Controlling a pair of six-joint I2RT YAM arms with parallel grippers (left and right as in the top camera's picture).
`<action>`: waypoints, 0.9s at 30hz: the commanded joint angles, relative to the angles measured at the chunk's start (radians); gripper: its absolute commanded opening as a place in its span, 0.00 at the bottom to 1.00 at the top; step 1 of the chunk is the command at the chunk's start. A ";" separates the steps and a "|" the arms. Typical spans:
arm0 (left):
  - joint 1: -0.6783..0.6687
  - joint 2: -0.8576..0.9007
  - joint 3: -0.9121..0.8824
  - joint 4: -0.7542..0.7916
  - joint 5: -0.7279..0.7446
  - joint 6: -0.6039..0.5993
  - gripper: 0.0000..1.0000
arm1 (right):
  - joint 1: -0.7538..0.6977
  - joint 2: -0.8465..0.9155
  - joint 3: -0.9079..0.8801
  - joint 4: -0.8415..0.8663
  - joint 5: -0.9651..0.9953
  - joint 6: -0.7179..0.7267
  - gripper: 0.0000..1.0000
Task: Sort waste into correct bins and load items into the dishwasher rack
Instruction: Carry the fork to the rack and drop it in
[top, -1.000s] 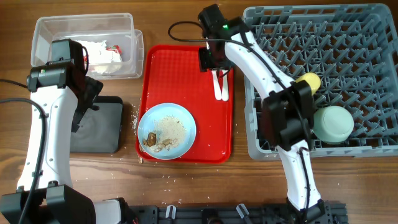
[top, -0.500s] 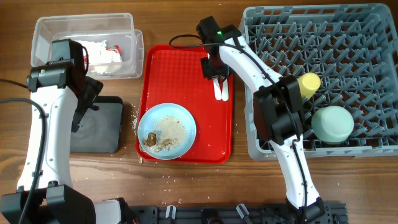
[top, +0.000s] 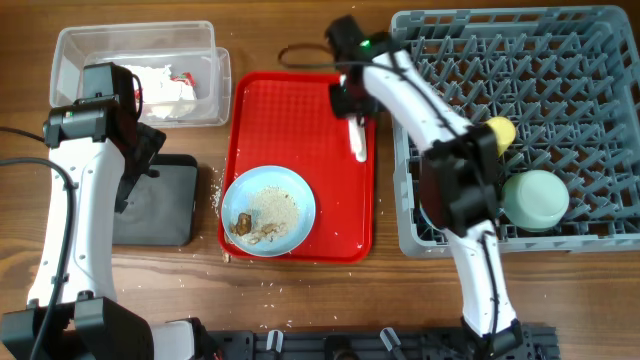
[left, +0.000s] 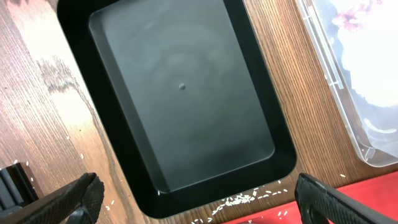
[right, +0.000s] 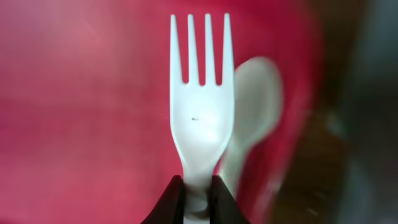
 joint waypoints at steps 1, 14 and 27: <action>0.004 -0.015 -0.002 0.000 -0.009 0.002 1.00 | -0.114 -0.211 0.012 0.010 0.002 0.007 0.05; 0.004 -0.015 -0.002 0.004 -0.009 0.002 1.00 | -0.386 -0.202 0.003 0.055 0.011 -0.210 0.12; 0.004 -0.015 -0.002 0.004 -0.009 0.002 1.00 | -0.391 -0.171 0.003 0.066 0.156 -0.227 0.51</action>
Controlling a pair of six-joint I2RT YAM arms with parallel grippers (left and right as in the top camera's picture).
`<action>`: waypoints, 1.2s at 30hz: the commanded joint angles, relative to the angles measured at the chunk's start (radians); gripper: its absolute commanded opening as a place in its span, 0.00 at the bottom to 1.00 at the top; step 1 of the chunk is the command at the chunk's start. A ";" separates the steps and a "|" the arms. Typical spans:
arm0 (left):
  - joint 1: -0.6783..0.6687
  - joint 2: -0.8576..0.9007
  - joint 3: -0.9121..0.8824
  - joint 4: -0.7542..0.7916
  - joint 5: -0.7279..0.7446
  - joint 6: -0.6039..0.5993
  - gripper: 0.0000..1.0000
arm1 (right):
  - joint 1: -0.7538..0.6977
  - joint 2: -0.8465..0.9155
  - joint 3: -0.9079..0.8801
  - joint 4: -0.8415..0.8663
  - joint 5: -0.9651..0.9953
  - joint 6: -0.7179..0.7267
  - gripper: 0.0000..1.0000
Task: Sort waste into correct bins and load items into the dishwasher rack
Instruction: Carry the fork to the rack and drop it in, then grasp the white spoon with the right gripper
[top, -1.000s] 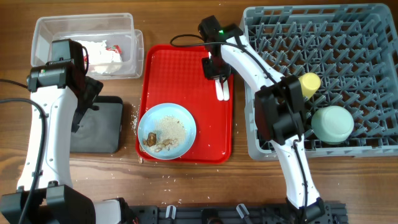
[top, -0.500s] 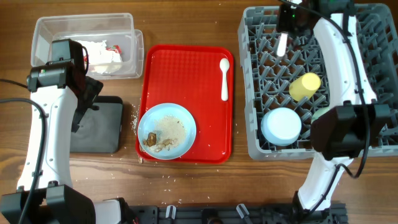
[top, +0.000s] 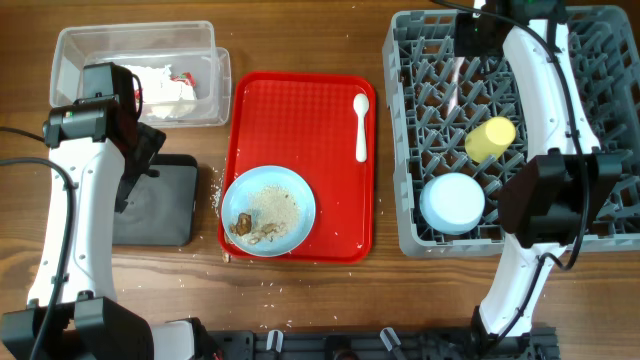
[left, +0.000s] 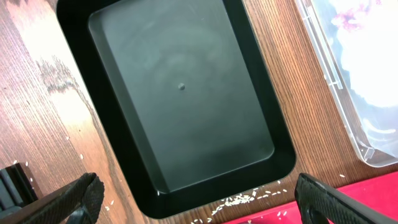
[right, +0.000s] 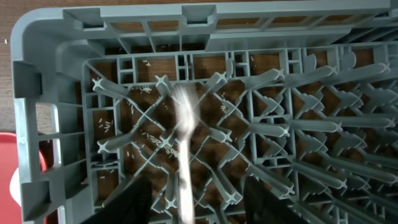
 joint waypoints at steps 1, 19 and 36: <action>0.004 -0.015 -0.002 0.002 -0.009 0.002 1.00 | -0.005 0.028 -0.004 -0.014 0.019 0.039 0.51; 0.004 -0.015 -0.002 0.002 -0.009 0.002 1.00 | 0.401 0.056 -0.004 -0.134 -0.032 0.381 0.53; 0.004 -0.015 -0.002 0.002 -0.009 0.002 1.00 | 0.439 0.256 -0.104 -0.090 -0.038 0.517 0.54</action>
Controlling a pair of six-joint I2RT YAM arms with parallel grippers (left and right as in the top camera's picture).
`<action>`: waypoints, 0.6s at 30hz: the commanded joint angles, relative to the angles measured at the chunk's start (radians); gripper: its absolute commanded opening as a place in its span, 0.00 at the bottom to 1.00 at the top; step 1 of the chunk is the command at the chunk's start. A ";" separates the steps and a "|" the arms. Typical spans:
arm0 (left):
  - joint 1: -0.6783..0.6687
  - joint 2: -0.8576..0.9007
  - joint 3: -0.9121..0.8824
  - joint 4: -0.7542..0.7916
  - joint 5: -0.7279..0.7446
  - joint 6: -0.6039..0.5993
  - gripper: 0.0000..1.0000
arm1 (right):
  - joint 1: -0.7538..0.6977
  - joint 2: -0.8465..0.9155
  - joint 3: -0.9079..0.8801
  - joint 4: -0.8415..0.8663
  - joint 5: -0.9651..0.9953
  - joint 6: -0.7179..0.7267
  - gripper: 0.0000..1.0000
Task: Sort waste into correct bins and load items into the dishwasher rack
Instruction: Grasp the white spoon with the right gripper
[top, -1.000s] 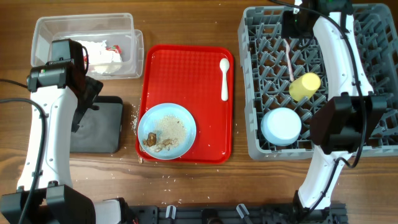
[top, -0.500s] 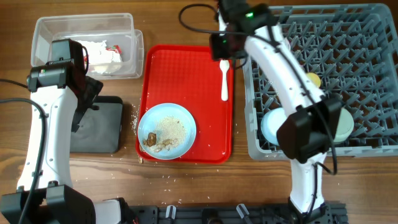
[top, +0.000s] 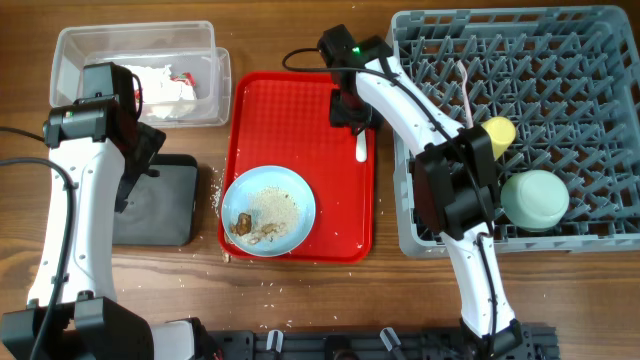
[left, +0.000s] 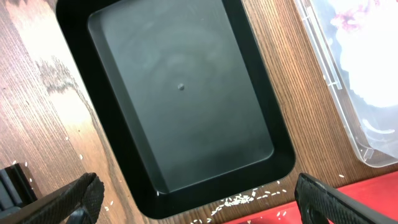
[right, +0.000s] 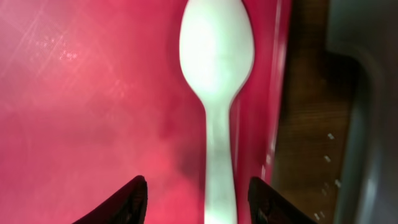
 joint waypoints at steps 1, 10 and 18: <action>0.004 -0.015 -0.002 0.001 -0.009 0.002 1.00 | -0.002 0.015 -0.061 0.056 -0.015 -0.042 0.54; 0.004 -0.015 -0.002 0.001 -0.009 0.002 1.00 | -0.043 0.018 -0.097 0.126 -0.185 -0.134 0.47; 0.004 -0.015 -0.002 0.000 -0.009 0.002 1.00 | -0.044 0.023 -0.169 0.180 -0.227 -0.130 0.08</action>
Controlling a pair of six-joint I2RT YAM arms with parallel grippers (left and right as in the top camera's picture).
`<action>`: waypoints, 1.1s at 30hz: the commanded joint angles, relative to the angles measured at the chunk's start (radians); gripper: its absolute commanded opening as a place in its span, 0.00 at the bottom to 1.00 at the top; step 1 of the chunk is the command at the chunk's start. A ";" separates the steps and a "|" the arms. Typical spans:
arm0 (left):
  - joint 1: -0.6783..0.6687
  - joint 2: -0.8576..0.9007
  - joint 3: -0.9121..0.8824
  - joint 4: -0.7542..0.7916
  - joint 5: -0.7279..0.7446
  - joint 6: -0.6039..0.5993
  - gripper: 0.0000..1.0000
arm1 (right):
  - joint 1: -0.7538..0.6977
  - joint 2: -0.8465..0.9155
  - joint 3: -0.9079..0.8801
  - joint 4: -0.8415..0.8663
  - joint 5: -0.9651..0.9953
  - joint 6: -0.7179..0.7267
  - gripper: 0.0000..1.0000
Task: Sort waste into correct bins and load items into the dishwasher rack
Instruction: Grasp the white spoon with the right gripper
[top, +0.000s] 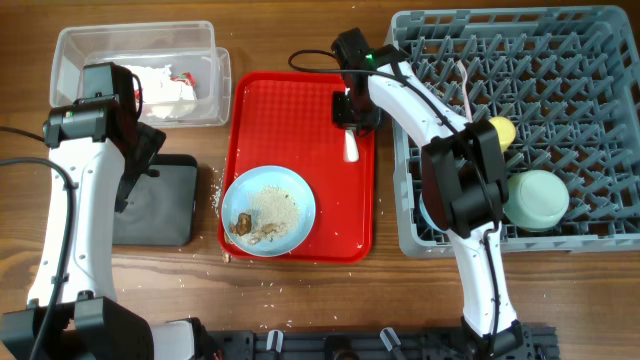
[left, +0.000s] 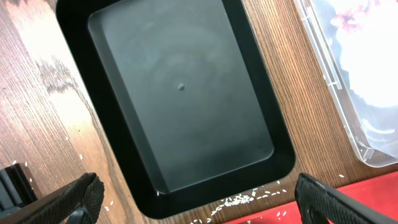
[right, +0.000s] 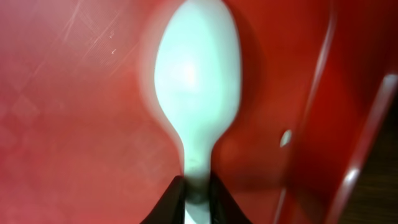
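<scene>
My right gripper (right: 198, 186) is shut on the handle of a white plastic spoon (right: 196, 81), over the right part of the red tray (top: 260, 110). From overhead the spoon (top: 351, 148) shows just below that gripper (top: 352, 110). A blue plate (top: 268, 211) with food scraps sits at the tray's near left. A white fork (top: 466, 85) stands in the grey dishwasher rack (top: 600, 30). My left gripper (left: 199, 193) hangs open above the black bin (left: 180, 99), holding nothing.
A clear bin (top: 135, 45) with white waste stands at the back left, its edge (left: 348, 93) in the left wrist view. A yellow cup (top: 499, 131) and a pale green bowl (top: 535, 197) lie in the rack. Rice grains (left: 239, 200) dot the wood by the black bin.
My right gripper, then open around the spoon lying on the tray, is now shut on its handle. The spoon has shifted slightly toward the near side. The left arm is unchanged.
My right gripper first held a white fork over the tray beside the spoon. Then it was over the rack's far corner with the fork. Later the fork stood in the rack and the gripper was open around the spoon, which it now grips.
</scene>
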 joint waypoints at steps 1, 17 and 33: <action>0.004 -0.015 -0.002 0.000 -0.009 0.002 1.00 | 0.004 0.026 -0.040 -0.003 -0.031 -0.003 0.08; 0.004 -0.015 -0.002 0.000 -0.009 0.002 1.00 | -0.209 -0.381 0.023 -0.037 -0.068 -0.095 0.04; 0.004 -0.015 -0.002 0.000 -0.009 0.002 1.00 | 0.070 -0.228 -0.092 0.076 0.241 0.371 0.38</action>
